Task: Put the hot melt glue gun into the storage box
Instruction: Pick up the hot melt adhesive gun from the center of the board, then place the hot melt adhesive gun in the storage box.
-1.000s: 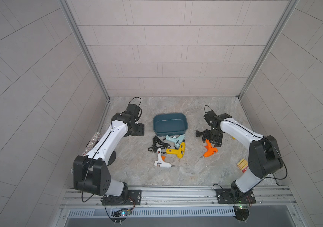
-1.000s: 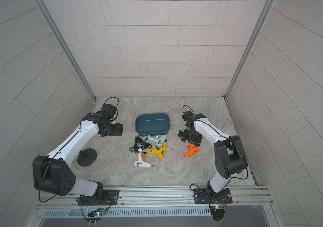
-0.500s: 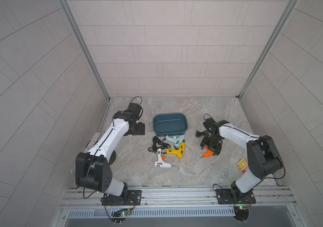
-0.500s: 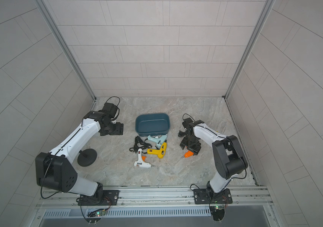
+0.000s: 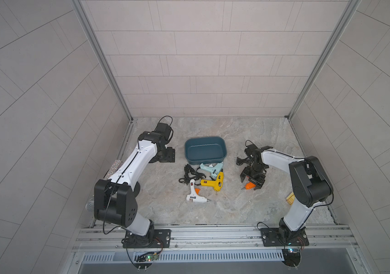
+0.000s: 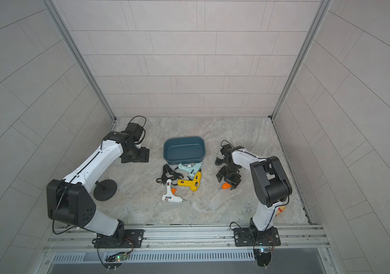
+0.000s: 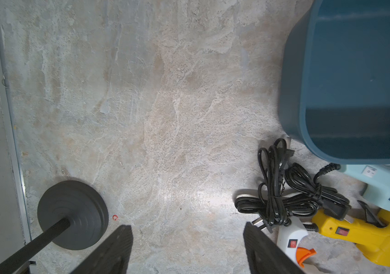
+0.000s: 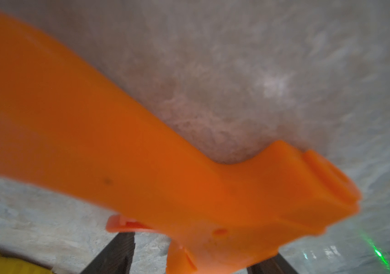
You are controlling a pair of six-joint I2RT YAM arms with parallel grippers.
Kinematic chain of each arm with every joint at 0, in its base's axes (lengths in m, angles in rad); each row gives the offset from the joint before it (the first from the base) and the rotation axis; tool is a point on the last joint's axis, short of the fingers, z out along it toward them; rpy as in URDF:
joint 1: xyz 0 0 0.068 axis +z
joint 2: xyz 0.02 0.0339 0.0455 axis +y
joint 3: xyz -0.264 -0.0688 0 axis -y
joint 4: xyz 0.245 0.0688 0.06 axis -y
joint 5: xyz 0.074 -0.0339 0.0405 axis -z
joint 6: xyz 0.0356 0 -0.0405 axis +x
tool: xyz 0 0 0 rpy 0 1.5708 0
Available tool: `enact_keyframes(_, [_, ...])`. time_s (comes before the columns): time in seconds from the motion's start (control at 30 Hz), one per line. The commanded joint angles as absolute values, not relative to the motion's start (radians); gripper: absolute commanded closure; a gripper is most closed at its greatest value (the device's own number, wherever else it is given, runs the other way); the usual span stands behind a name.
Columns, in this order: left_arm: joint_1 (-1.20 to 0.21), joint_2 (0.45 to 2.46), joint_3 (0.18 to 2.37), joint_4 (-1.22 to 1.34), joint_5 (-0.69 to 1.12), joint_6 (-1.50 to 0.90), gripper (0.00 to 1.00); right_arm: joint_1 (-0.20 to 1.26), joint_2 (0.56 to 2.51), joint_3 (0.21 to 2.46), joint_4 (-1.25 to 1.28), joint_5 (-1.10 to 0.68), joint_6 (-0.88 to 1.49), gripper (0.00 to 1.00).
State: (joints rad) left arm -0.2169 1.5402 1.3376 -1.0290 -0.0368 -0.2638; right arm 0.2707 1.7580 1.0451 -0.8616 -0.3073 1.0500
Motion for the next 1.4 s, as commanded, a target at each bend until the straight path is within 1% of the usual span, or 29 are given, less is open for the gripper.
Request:
enact_keyframes(0.0, [-0.220, 1.555, 1.367, -1.063, -0.061, -0.249, 0.18, 0.262, 1.785, 1.041, -0.849, -0.265, 1.077, 0.34])
enact_keyframes(0.13, [-0.218, 1.554, 1.370, -1.071, -0.068, -0.247, 0.20, 0.252, 1.770, 1.043, -0.849, -0.256, 1.078, 0.57])
enact_keyframes(0.17, [-0.218, 1.552, 1.369, -1.072, -0.070, -0.245, 0.20, 0.252, 1.768, 1.047, -0.850, -0.252, 1.077, 0.61])
enact_keyframes(0.3, [-0.218, 1.550, 1.369, -1.080, -0.078, -0.241, 0.20, 0.251, 1.752, 1.094, -0.886, -0.220, 1.028, 0.84])
enact_keyframes(0.4, [-0.218, 1.553, 1.370, -1.083, -0.078, -0.240, 0.21, 0.253, 1.719, 1.179, -0.963, -0.158, 0.942, 0.98])
enact_keyframes(0.43, [-0.218, 1.555, 1.371, -1.083, -0.078, -0.239, 0.21, 0.252, 1.696, 1.213, -0.998, -0.131, 0.905, 1.00])
enact_keyframes(0.63, [-0.219, 1.561, 1.380, -1.082, -0.081, -0.239, 0.20, 0.254, 1.572, 1.425, -1.160, -0.002, 0.710, 1.00])
enact_keyframes(0.73, [-0.216, 1.562, 1.388, -1.082, -0.086, -0.240, 0.20, 0.269, 1.545, 1.544, -1.197, 0.002, 0.604, 1.00])
enact_keyframes(0.83, [-0.213, 1.556, 1.388, -1.078, -0.087, -0.248, 0.20, 0.321, 1.557, 1.651, -1.183, -0.054, 0.473, 1.00])
enact_keyframes(0.93, [-0.208, 1.547, 1.376, -1.068, -0.074, -0.260, 0.20, 0.413, 1.618, 1.756, -1.175, -0.048, 0.397, 1.00])
enact_keyframes(1.07, [-0.196, 1.525, 1.349, -1.052, -0.058, -0.274, 0.20, 0.512, 1.757, 1.890, -1.188, -0.043, 0.336, 1.00])
enact_keyframes(1.2, [-0.190, 1.496, 1.318, -1.048, -0.056, -0.278, 0.20, 0.546, 1.894, 2.003, -1.211, -0.067, 0.324, 1.00])
enact_keyframes(1.37, [-0.182, 1.457, 1.283, -1.049, -0.059, -0.284, 0.20, 0.559, 2.015, 2.075, -1.220, -0.093, 0.316, 1.00])
